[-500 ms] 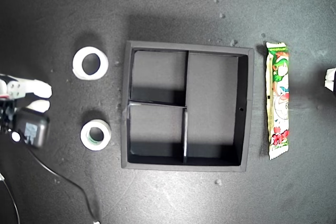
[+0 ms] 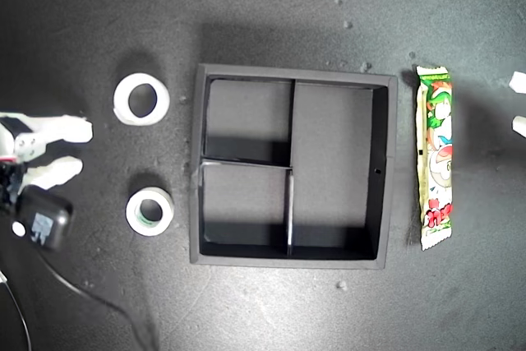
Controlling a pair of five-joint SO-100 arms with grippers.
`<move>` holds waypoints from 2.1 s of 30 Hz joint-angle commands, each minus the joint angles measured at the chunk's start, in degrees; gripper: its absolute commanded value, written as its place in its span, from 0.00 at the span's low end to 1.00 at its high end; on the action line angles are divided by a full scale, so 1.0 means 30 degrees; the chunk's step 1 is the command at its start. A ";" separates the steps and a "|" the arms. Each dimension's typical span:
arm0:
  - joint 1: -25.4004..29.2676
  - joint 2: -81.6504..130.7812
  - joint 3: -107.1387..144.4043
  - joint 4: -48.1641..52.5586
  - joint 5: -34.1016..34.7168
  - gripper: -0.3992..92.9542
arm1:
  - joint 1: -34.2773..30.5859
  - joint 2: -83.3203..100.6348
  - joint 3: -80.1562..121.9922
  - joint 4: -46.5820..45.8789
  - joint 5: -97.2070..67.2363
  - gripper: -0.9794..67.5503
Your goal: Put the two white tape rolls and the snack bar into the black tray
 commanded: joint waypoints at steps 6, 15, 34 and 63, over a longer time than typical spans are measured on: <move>-0.0674 -0.8525 -0.6504 -0.0176 0.1406 0.20 | -0.1143 -1.3154 -1.1807 0.3662 -0.2109 0.35; -0.1084 -1.6436 -1.0605 -0.0176 0.3516 0.23 | -0.3164 -1.8604 -1.6143 0.7383 -0.3105 0.39; -0.2666 -2.4346 -1.3418 -0.3545 0.7266 0.22 | -0.4893 -2.1152 -1.5293 0.6533 -0.4482 0.46; -0.2813 -3.0352 -1.6436 -0.4775 0.8232 0.20 | -0.4160 -2.5928 -1.5908 0.2168 -0.7764 0.42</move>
